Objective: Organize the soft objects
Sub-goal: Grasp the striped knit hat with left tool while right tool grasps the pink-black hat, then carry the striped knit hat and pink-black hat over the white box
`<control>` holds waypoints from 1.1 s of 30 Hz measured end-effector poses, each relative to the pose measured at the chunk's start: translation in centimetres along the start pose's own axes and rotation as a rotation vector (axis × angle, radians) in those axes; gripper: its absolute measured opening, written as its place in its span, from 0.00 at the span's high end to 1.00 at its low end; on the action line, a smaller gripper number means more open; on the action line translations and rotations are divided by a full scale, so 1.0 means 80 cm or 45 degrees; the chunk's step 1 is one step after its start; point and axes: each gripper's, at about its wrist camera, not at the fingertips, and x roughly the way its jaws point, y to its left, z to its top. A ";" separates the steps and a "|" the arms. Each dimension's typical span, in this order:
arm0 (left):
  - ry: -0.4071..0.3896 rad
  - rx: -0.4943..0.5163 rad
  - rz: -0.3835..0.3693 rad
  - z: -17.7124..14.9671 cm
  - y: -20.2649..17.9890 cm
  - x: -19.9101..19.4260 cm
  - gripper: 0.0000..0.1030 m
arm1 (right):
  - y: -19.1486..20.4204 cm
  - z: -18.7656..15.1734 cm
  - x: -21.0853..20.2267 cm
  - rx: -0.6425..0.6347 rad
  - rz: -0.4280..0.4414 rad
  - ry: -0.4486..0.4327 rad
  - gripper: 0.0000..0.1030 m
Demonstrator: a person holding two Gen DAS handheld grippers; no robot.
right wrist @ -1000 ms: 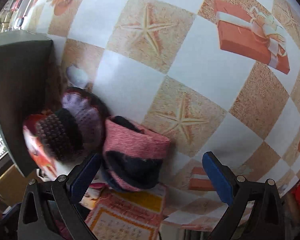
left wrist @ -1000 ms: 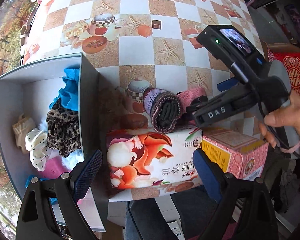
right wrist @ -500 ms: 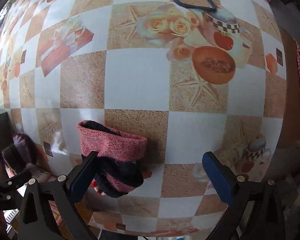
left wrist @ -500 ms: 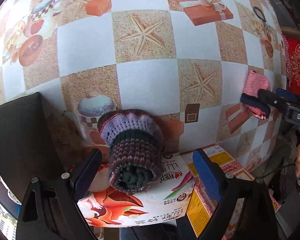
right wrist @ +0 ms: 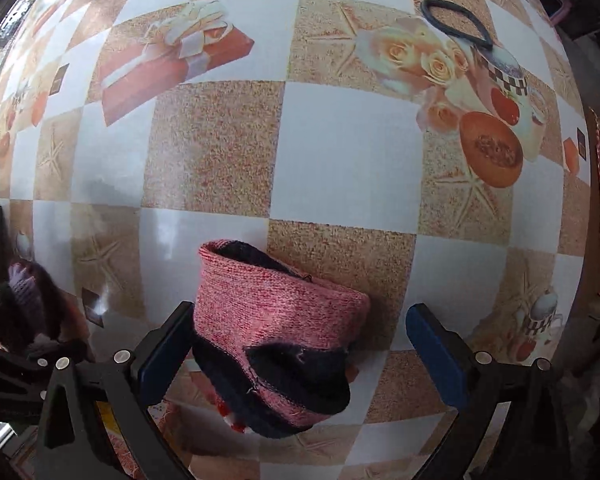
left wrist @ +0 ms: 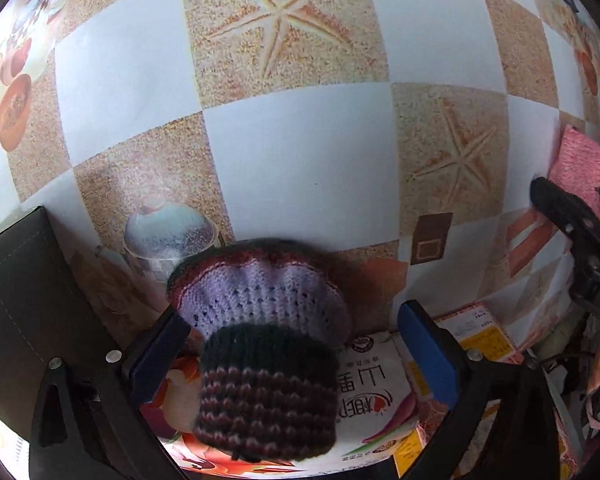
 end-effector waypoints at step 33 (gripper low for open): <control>-0.644 0.215 -0.097 -0.141 0.002 -0.160 0.56 | -0.032 -0.072 -0.165 0.304 0.318 -0.325 0.61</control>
